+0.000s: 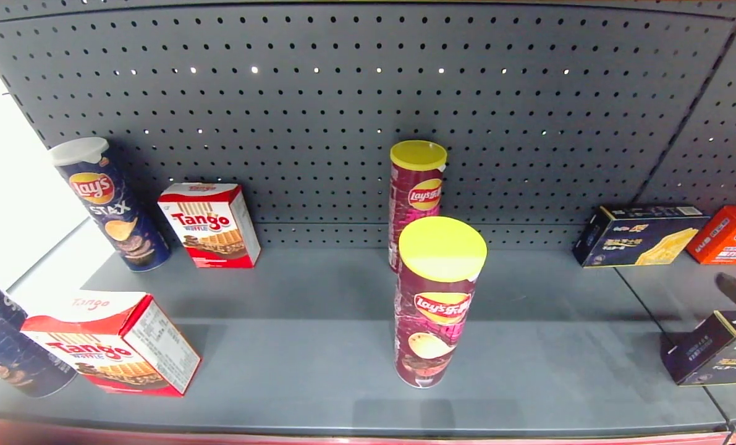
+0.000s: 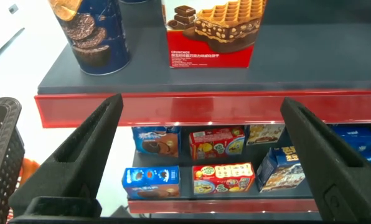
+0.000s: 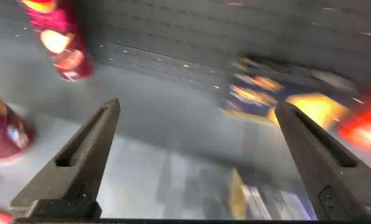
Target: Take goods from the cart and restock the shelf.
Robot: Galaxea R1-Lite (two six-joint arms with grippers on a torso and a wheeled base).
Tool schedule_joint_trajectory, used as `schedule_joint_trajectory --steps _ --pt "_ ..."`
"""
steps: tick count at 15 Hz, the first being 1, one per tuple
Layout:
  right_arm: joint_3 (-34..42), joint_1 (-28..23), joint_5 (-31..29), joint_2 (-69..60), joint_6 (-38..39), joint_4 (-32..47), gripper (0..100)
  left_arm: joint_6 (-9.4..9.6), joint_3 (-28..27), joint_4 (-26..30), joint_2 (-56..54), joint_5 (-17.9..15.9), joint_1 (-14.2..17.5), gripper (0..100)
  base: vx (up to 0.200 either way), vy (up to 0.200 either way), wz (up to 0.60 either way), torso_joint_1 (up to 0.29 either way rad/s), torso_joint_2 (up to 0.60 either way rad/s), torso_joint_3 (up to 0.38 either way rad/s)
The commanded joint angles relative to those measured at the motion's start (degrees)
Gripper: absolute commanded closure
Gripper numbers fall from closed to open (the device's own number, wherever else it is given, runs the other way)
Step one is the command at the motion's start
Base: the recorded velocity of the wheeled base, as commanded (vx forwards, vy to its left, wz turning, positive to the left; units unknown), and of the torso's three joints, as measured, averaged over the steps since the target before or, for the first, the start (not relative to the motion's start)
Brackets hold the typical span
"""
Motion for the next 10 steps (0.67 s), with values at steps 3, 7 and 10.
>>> schedule_joint_trajectory --steps 3,7,10 --pt "15.2 -5.6 -6.5 -42.1 1.2 25.8 0 0.07 0.0 0.0 0.2 0.0 0.0 0 0.0 0.0 0.0 0.0 0.0 0.0" --pt "23.2 -6.4 -6.2 -45.1 5.3 23.7 0 0.07 0.0 -0.1 0.1 0.1 0.1 0 0.0 0.0 0.0 0.0 0.0 0.0" --pt "23.5 -6.4 -2.2 -45.1 7.8 22.4 0 0.07 0.0 -0.1 0.1 0.1 0.1 0 0.0 0.0 0.0 0.0 0.0 0.0"
